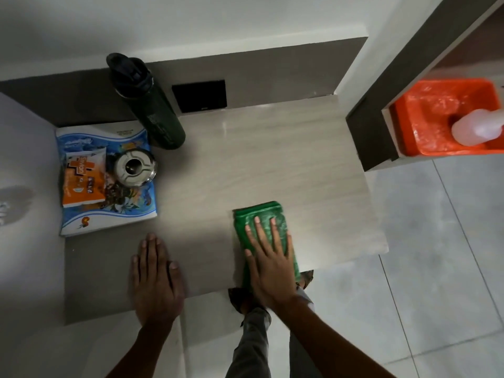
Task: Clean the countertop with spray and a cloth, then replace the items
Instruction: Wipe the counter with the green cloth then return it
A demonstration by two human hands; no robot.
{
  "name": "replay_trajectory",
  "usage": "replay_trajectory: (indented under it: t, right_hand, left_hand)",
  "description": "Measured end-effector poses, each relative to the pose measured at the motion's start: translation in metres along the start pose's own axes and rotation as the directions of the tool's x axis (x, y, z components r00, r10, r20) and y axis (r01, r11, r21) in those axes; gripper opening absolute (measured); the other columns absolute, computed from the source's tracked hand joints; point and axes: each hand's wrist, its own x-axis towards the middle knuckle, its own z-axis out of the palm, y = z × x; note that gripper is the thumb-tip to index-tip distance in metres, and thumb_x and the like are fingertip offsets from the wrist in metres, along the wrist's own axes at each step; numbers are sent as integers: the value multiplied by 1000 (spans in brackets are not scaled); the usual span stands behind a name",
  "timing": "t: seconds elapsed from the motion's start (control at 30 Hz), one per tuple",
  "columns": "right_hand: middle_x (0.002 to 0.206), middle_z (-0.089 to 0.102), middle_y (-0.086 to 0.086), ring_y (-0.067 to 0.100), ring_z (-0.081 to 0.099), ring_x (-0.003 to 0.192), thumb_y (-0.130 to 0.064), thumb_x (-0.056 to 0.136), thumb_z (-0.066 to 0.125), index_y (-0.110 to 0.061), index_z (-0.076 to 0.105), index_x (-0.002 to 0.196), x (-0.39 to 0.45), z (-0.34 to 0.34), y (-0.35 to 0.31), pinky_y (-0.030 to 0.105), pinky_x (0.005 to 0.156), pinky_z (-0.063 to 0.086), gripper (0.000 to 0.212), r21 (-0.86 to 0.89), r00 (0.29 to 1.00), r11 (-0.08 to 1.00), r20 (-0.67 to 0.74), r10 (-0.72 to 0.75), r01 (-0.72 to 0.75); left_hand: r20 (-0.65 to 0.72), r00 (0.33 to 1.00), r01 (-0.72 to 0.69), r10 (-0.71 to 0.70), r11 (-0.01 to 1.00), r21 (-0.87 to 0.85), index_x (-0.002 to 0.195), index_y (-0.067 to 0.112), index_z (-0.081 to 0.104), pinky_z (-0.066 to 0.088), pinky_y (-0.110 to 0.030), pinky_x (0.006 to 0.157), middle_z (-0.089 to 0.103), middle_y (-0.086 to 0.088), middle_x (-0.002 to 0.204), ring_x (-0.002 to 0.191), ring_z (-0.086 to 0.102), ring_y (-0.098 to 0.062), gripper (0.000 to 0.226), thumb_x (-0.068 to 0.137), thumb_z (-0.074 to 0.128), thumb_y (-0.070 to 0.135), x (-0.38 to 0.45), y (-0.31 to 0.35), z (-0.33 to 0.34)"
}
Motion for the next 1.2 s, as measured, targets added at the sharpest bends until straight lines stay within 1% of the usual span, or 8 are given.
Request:
replay_trajectory:
  t: [0.13, 0.23, 0.33, 0.43, 0.57, 0.63, 0.87, 1.2]
  right_hand:
    - [185, 2, -18, 20, -9, 174, -47, 120, 19, -41, 14, 176, -4, 2, -42, 53, 138, -2, 57, 147, 997, 989, 68, -40, 30]
    - [180, 22, -24, 0, -1, 171, -48, 120, 24, -43, 36, 167, -11, -13, -69, 34, 140, -8, 50, 497, 974, 867, 196, -111, -1]
    - [153, 68, -14, -3, 57, 145, -82, 102, 46, -50, 72, 135, -16, -41, -89, 21, 125, 41, 53, 833, 872, 293, 489, 3, -469]
    - [124, 85, -6, 9, 82, 108, -75, 92, 64, -43, 86, 116, -19, -51, -83, 25, 86, 65, 46, 713, 731, -247, 682, 23, -656]
    - [157, 64, 20, 39, 53, 154, -51, 99, 75, -11, 70, 148, -19, -70, -56, 48, 128, 45, 63, 594, 697, -533, 717, 10, -603]
    - [168, 51, 22, 41, 38, 163, -41, 106, 71, -5, 57, 159, -14, -81, -34, 50, 139, 25, 66, 603, 724, -590, 688, 45, -537]
    - [135, 80, 10, 31, 79, 119, -20, 117, 47, -10, 59, 156, 0, -138, 65, 48, 101, 66, 42, 742, 756, -573, 584, 295, -350]
    - [150, 67, 18, 41, 64, 131, -46, 113, 45, -20, 75, 141, 58, -265, 231, 65, 120, 40, 48, 879, 745, -475, 342, 573, -37]
  left_hand:
    - [5, 1000, 2, -2, 1000, 7, 171, 4, 29, 29, -57, 137, 31, -16, 180, 169, 30, -33, 63, 112, 31, 28, 0, 3, -2]
    - [31, 999, 9, -10, 1000, 10, 169, 1, 32, 29, -59, 136, 31, -19, 180, 169, 30, -36, 63, 113, 28, 29, 0, 5, -4]
    - [104, 994, -25, 22, 999, 27, 172, 2, 24, 22, -59, 139, 22, -19, 183, 171, 22, -37, 70, 110, 26, 35, 0, 2, -8]
    - [142, 990, -18, 13, 999, 33, 172, 3, 22, 19, -58, 139, 21, -19, 183, 171, 20, -39, 74, 108, 26, 38, 1, 3, -11]
    - [108, 993, 49, -52, 998, 28, 165, -2, 37, 27, -63, 135, 36, -24, 176, 166, 32, -42, 65, 113, 29, 36, 2, 13, -10]
    - [92, 996, 14, -13, 1000, -10, 162, -5, 42, 30, -64, 133, 39, -26, 174, 165, 33, -43, 66, 112, 34, 38, 4, 21, -9]
    - [119, 991, -27, 64, 955, -294, 168, 2, 36, 29, -58, 137, 31, -15, 180, 171, 25, -32, 71, 110, 43, 43, 31, 109, -4]
    - [149, 960, -163, 236, 908, -385, 169, 7, 37, 27, -49, 137, 29, -7, 181, 170, 29, -29, 72, 111, 40, 49, 64, 284, 29]
